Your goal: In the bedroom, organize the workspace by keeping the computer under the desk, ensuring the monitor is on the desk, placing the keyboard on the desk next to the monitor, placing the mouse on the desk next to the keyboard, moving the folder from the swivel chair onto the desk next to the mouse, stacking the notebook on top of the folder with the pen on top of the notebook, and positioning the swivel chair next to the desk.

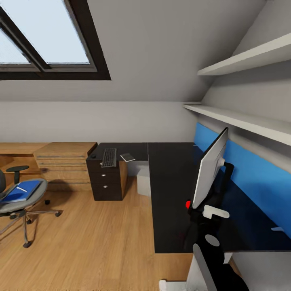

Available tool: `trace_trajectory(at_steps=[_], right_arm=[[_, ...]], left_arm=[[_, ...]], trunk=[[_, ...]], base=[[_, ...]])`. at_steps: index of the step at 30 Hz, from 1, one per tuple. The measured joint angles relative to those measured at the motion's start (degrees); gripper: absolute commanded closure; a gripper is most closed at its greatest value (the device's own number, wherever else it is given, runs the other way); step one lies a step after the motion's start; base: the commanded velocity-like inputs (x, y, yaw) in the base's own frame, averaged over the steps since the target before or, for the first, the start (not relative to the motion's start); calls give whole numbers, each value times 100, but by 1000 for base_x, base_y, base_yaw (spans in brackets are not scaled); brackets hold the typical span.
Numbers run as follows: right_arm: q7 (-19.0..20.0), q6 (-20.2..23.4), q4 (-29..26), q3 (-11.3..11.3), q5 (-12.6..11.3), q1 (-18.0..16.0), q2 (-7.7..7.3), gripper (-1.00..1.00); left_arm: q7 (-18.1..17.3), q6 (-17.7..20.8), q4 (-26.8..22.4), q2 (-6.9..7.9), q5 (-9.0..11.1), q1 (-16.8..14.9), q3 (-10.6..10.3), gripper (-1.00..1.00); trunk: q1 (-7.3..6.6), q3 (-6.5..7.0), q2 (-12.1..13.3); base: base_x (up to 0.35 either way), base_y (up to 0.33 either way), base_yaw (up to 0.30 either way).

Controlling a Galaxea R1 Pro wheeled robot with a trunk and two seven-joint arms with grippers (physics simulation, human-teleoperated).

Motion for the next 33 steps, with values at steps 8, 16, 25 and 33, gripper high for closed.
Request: trace_trajectory(at_steps=[8, 16, 25, 33], right_arm=[[63, -32, 7, 19, 60, 0, -16, -100], [47, -105, 11, 19, 72, 0, -20, -100], [28, -403, 86, 18, 112, 0, -108, -100], [-8, -464, 128, 13, 274, 0, -149, -100]], left_arm=[[-11, 1, -3, -7, -20, 1, -21, -100], [-14, 14, -4, -8, -21, 0, -26, -100], [-15, 25, -1, -7, -23, 0, -26, -100], [-11, 26, 1, -5, -23, 1, -23, -100]], trunk=[[-4, 0, -2], [-4, 0, -1], [-2, 0, -1], [-1, 0, -1]], base=[[1, 181, 0], [209, 236, 0], [62, 57, 0], [8, 7, 0]])
